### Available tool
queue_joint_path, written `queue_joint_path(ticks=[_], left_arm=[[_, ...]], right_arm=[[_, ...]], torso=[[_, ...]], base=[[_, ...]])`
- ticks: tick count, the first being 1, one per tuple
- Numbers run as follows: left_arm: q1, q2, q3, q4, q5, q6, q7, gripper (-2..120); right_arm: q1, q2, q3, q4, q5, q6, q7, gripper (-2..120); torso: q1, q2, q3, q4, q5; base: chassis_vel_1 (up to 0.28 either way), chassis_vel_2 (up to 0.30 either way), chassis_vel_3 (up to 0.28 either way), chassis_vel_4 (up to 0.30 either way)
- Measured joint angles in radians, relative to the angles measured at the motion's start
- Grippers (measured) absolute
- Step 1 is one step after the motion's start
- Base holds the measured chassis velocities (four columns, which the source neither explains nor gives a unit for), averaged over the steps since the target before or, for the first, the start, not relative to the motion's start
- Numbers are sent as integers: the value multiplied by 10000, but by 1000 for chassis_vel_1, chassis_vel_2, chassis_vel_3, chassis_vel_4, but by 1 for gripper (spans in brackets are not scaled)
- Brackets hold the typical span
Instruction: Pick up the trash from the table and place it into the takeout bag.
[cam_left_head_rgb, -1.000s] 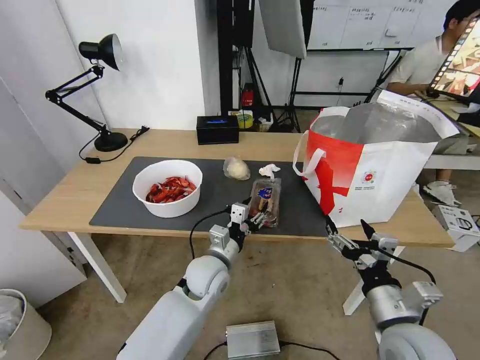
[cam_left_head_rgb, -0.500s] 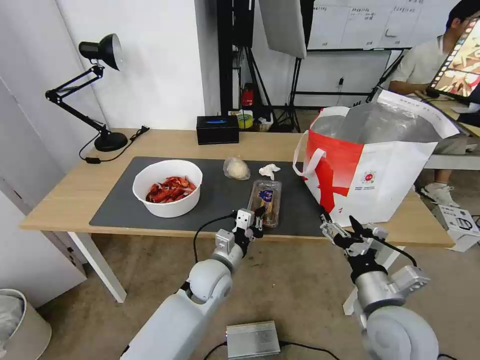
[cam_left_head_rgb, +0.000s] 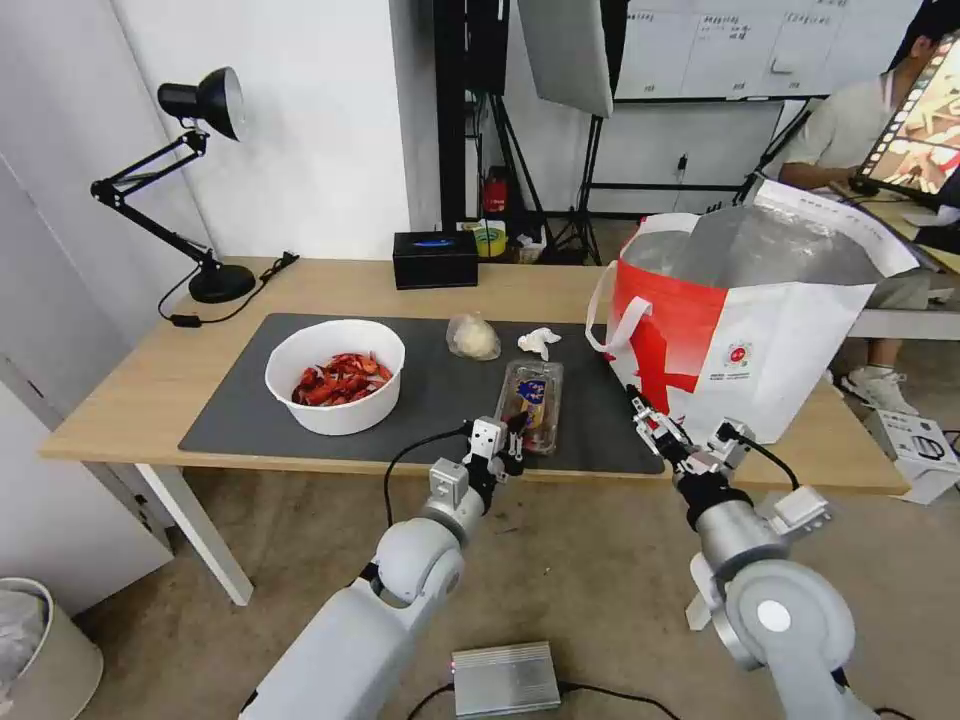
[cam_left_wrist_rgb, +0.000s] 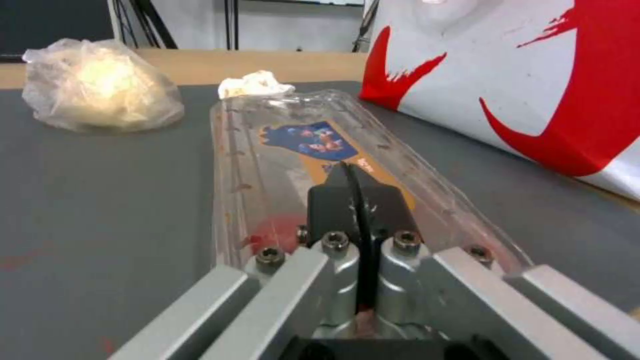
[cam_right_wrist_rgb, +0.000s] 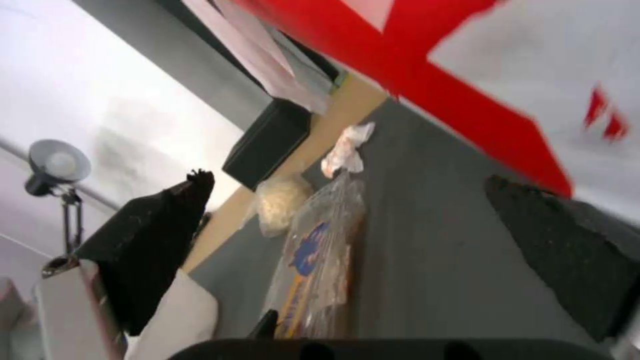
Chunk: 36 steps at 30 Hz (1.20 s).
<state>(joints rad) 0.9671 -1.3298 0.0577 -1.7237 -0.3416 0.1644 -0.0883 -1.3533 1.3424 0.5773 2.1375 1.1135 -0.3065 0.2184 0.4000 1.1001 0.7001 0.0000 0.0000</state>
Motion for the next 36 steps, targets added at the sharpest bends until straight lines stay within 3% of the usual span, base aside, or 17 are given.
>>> queue_joint_path(ticks=[3,5,18,36], left_arm=[[-7,-2,0,1,-1,0,-1,0],[-14,-7,-1,9,-2,-3,13,0],[-22,-14,-65,20,-24,-17,77,0],[54,90,-254,35,-92,-35,224,0]], right_arm=[[127,15,0,-115,384,-101,124,100],[598,29,46,-504,1568,-551,597,100],[2064,58,152,-1634,3904,-2439,1578,100],[3729,423,-38,-3548,4354,-3378,1954,100]], torso=[[0,0,0,0,0],[0,0,0,0,0],[0,0,0,0,0],[1,-1,0,1,0]], base=[[0,0,0,0],[0,0,0,0],[0,0,0,0],[0,0,0,0]])
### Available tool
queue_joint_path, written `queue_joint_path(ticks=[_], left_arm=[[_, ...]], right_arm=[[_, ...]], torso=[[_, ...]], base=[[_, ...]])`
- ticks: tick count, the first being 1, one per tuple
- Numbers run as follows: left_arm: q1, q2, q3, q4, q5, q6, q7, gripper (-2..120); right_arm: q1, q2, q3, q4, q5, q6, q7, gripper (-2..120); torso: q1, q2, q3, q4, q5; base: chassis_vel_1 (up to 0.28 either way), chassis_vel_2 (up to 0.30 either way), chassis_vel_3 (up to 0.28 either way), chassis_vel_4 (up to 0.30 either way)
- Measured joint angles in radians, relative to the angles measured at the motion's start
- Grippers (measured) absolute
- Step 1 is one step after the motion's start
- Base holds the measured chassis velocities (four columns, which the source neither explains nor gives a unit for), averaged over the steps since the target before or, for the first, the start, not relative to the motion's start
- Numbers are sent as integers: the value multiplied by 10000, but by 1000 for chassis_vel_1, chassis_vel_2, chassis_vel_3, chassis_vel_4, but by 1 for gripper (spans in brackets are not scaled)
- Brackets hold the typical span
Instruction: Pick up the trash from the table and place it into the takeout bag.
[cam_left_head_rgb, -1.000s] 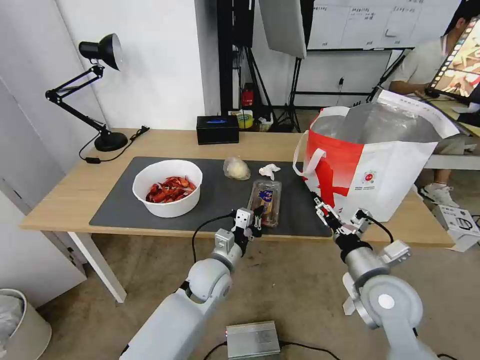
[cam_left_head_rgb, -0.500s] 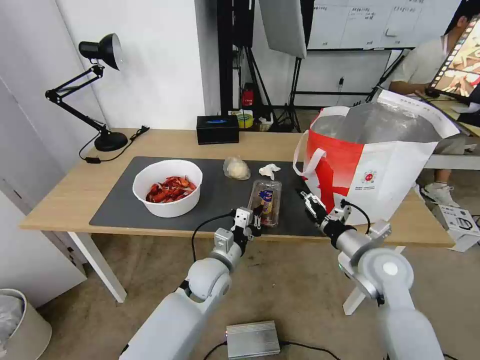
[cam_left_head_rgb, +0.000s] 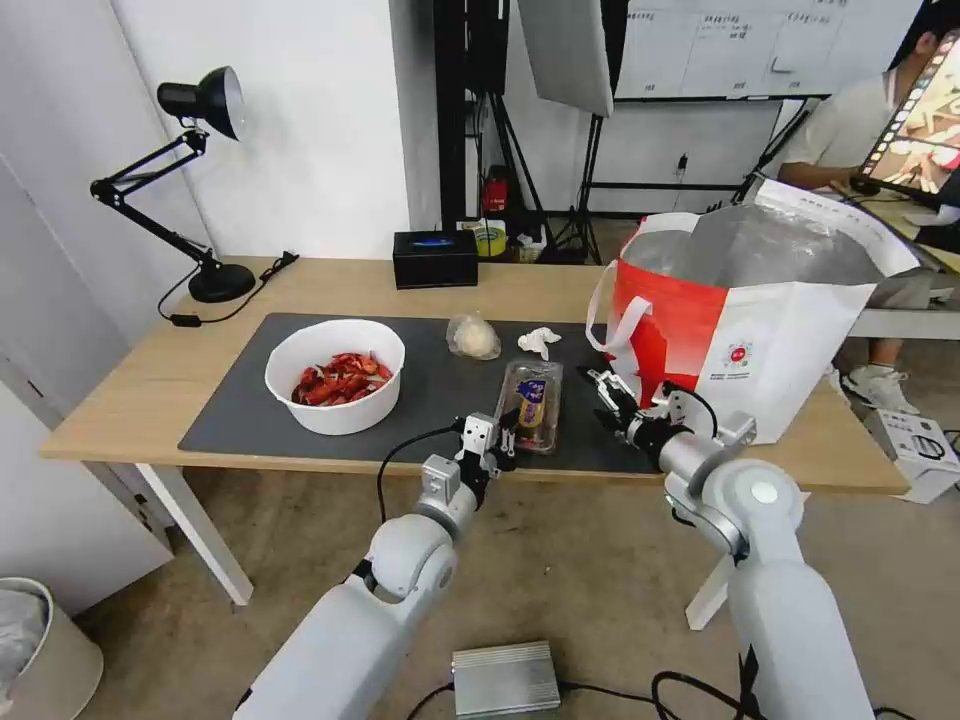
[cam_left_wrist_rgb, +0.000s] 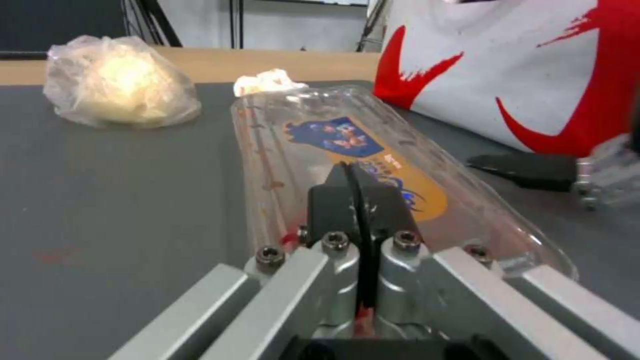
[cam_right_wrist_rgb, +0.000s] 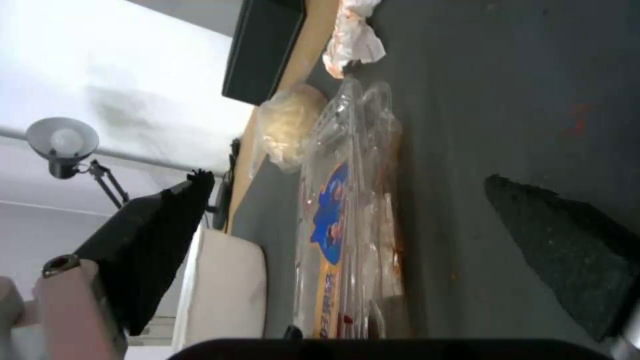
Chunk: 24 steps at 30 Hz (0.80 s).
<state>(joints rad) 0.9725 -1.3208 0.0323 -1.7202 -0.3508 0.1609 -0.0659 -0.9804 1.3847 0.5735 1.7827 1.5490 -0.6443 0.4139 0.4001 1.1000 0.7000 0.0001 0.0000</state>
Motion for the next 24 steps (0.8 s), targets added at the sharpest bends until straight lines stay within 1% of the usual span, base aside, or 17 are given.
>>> queue_joint_path(ticks=[6,24], left_arm=[[68,11,58,17,20,-3,106,0],[117,-16,44,-39,28,-2,107,0]], right_arm=[[261,156,-198,-392,-257,-4,-18,100],[359,359,-438,-639,-856,-46,-191,100]], torso=[[0,0,0,-1,-1],[-2,2,-3,-5,-4]], base=[[0,0,0,0],[0,0,0,0]])
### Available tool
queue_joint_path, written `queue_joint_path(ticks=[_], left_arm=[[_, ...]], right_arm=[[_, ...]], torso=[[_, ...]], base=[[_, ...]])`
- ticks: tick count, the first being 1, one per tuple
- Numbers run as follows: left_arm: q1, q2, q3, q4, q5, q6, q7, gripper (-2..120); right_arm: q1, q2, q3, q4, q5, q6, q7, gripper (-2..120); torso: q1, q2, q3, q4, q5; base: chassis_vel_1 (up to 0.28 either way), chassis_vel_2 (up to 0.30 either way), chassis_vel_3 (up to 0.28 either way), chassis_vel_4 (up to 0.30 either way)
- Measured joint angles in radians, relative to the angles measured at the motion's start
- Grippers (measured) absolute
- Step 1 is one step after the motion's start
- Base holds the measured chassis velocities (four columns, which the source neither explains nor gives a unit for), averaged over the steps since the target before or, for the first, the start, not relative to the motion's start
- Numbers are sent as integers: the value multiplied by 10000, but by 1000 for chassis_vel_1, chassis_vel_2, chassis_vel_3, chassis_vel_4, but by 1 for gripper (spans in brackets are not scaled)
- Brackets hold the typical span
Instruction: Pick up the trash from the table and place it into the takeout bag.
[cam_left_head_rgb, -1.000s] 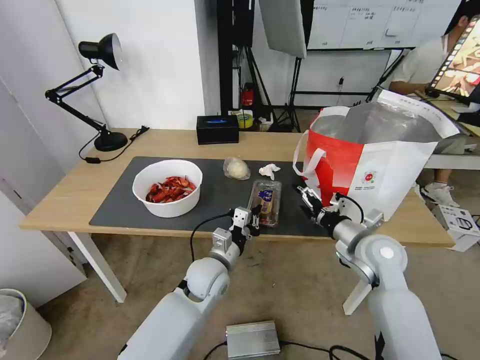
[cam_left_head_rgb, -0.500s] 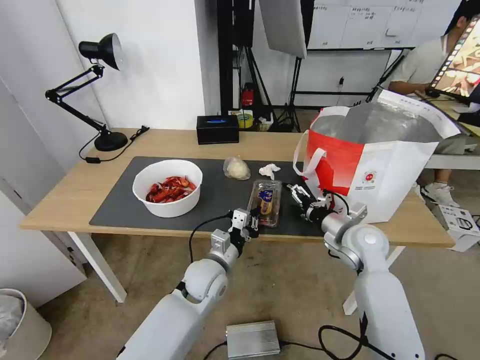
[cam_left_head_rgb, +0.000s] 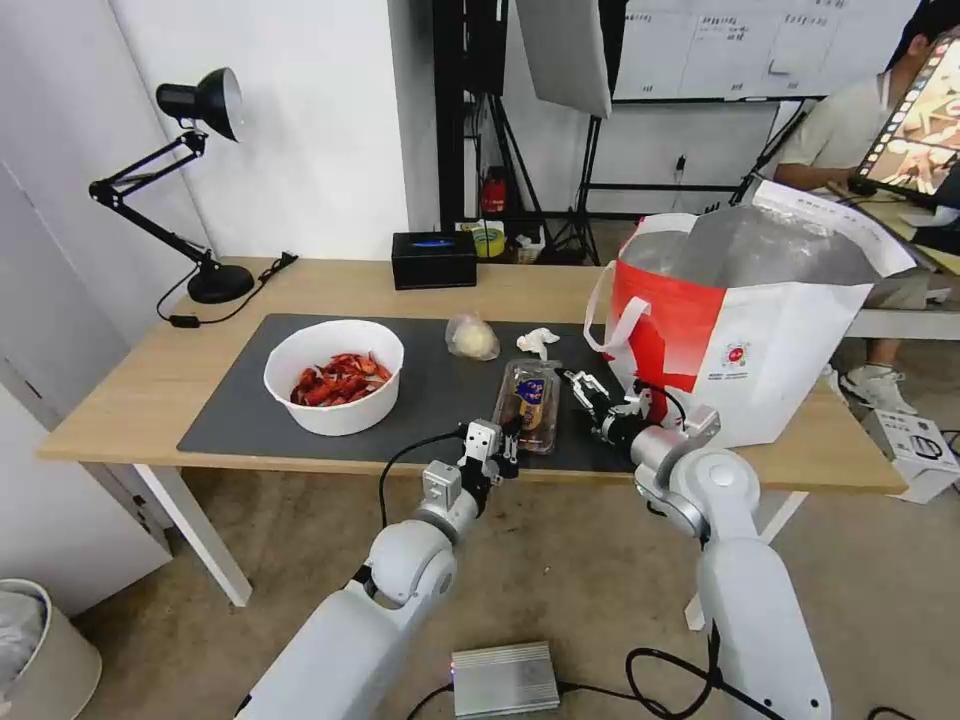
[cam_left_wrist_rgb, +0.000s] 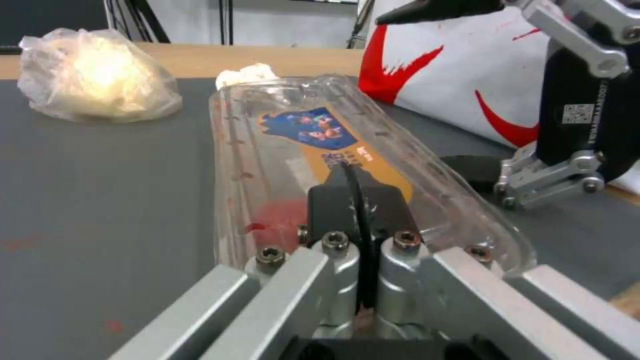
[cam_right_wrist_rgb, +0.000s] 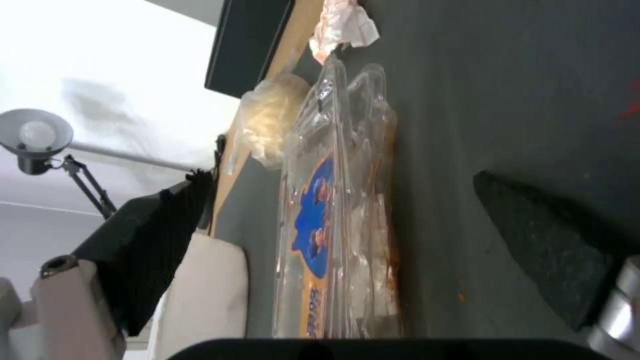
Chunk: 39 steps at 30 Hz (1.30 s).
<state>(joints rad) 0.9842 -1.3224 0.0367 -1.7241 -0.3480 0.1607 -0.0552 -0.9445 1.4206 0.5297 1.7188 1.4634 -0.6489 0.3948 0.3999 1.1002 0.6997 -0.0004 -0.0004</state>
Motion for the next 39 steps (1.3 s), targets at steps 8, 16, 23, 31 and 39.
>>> queue_joint_path(ticks=[8,16,23,31,39], left_arm=[[78,-9,-21,-58,-5,2,-2,0],[89,-19,-30,-65,-18,2,1,0],[101,-18,-61,-64,-39,-1,20,0],[141,-45,-66,-110,-90,-9,25,0],[142,-55,-157,-334,-415,-53,-15,10]], right_arm=[[6,86,-83,-51,-311,-76,-16,91],[56,219,-170,-274,-604,-85,-69,61],[76,331,-272,-530,-893,-91,-215,25],[40,377,-284,-565,-1041,-77,-310,0],[26,407,-277,-561,-1168,17,-395,0]], torso=[[-1,1,1,-2,1],[1,-3,4,5,5],[3,-4,6,10,8],[3,-4,5,7,5],[2,-4,4,5,4]], base=[[0,0,0,0],[0,0,0,0],[0,0,0,0],[0,0,0,0],[0,0,0,0]])
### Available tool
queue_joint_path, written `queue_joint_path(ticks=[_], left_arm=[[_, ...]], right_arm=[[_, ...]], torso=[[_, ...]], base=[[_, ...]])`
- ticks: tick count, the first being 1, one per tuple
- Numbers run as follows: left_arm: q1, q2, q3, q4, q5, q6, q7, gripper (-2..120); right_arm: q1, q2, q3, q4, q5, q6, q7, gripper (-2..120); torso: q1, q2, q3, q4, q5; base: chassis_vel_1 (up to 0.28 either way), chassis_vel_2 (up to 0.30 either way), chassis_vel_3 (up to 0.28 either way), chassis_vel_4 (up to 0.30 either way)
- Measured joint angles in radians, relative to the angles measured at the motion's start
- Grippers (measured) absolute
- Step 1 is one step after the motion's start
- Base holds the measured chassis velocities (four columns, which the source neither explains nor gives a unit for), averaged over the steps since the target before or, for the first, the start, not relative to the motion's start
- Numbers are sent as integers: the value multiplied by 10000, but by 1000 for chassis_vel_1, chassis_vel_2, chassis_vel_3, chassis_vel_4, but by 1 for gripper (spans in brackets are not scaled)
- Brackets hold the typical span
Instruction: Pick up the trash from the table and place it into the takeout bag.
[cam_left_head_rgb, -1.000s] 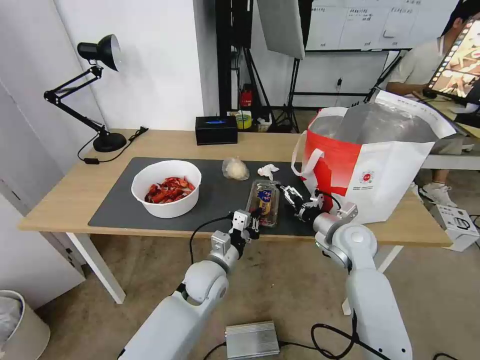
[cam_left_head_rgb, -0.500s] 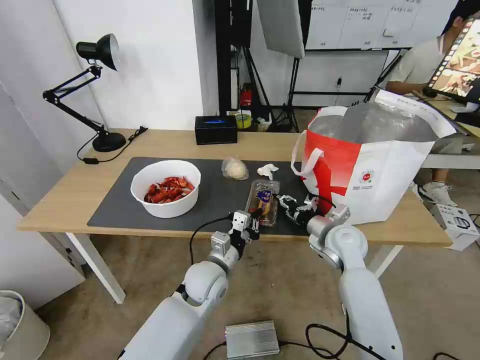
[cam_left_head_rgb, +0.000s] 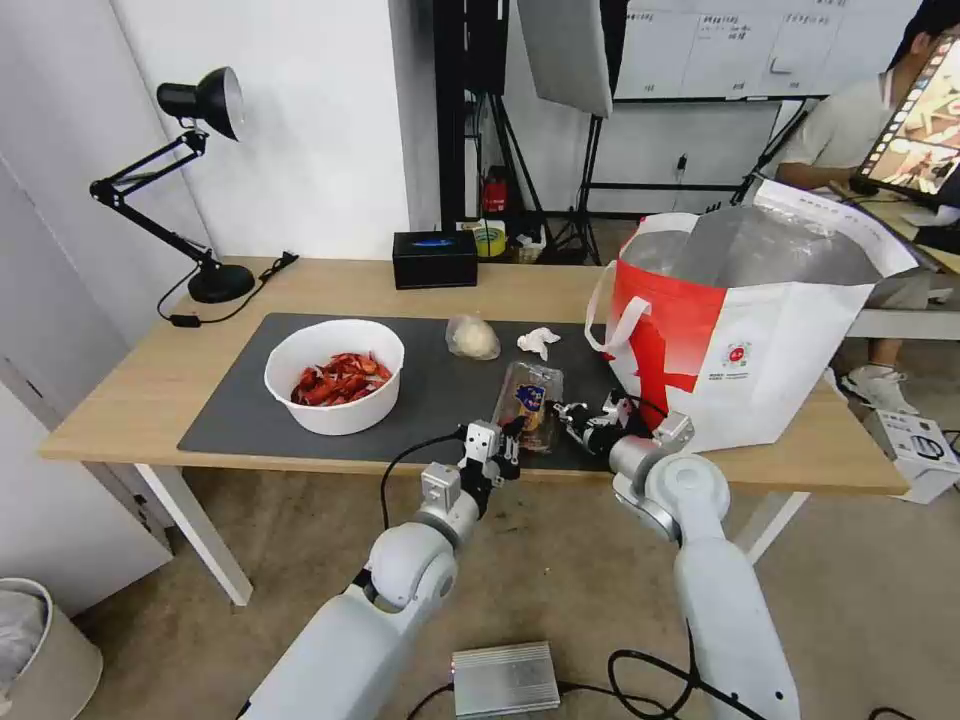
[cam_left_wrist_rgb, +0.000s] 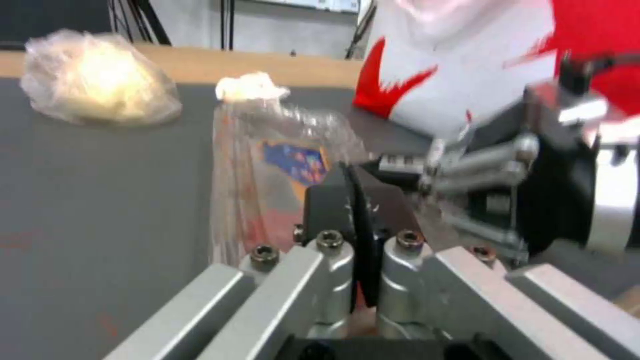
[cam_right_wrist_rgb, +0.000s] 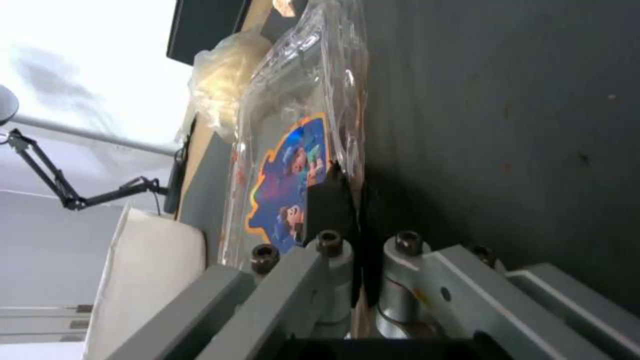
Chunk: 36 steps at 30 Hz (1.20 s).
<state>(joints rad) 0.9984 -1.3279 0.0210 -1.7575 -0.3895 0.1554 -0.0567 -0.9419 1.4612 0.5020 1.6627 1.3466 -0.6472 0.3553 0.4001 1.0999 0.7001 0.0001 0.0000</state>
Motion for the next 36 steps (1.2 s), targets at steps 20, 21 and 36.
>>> queue_joint_path(ticks=[20,21,36], left_arm=[[1912,669,-2258,-1613,-242,-15,-23,81],[1912,669,-2258,-1613,-242,-15,-23,81],[4337,801,-4675,-3301,-225,-18,323,100]], right_arm=[[-204,-152,-109,515,-159,395,154,0],[-204,-152,-109,515,-159,395,154,0],[-526,-573,-652,1883,-181,528,199,0]], torso=[[1,-1,-1,-2,-1],[1,-1,-1,-2,-1],[-2,2,-2,0,-1]], base=[[0,0,0,0],[0,0,0,0],[0,0,0,0]])
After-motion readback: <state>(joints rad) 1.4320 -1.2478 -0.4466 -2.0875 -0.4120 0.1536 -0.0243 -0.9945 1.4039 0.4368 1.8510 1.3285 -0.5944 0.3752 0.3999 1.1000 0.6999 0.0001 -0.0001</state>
